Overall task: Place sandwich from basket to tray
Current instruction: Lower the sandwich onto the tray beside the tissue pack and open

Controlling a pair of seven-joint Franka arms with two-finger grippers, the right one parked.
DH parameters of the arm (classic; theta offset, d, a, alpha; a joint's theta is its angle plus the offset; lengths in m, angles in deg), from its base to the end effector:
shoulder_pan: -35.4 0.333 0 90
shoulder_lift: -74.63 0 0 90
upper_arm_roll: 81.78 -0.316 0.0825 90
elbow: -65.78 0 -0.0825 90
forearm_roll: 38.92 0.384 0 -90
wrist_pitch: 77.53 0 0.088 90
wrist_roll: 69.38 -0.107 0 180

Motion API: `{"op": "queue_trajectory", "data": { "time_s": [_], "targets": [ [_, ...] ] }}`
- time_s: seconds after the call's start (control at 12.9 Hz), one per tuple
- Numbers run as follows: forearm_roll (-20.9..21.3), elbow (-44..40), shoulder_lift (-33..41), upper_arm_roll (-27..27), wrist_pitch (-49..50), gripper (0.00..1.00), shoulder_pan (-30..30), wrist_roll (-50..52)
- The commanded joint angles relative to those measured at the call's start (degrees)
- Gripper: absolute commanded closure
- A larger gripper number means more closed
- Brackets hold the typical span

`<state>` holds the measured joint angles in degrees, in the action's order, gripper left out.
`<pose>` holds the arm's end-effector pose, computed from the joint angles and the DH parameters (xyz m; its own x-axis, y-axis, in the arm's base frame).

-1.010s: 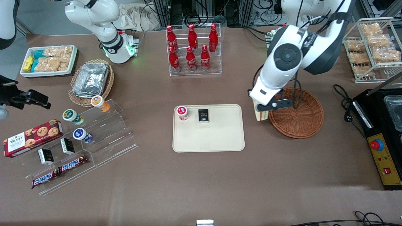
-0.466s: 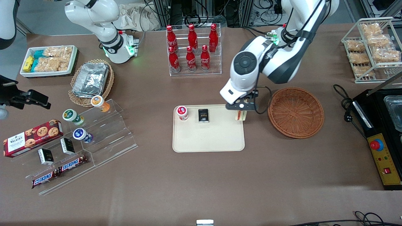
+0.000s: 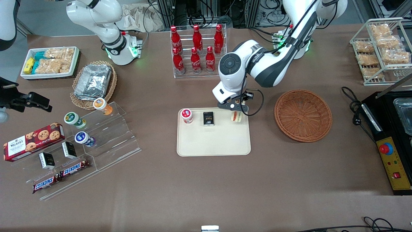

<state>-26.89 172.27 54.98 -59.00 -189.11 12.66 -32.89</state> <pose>0.4405 -0.4106 0.3317 0.9604 -0.2329 -0.1531 -0.2573 -0.9519 -0.1661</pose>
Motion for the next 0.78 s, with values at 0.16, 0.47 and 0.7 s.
{"op": "queue_trajectory", "data": {
  "time_s": [0.16,0.47,0.7],
  "targets": [
    [3.78,-1.81,-4.6,-0.46,-0.83,1.0,-1.43,-0.28],
    [3.87,-2.78,-7.16,-1.94,-3.47,1.0,-0.47,0.86],
    [3.7,-3.13,-7.69,-4.67,-4.6,1.0,-0.38,2.61]
  ]
}}
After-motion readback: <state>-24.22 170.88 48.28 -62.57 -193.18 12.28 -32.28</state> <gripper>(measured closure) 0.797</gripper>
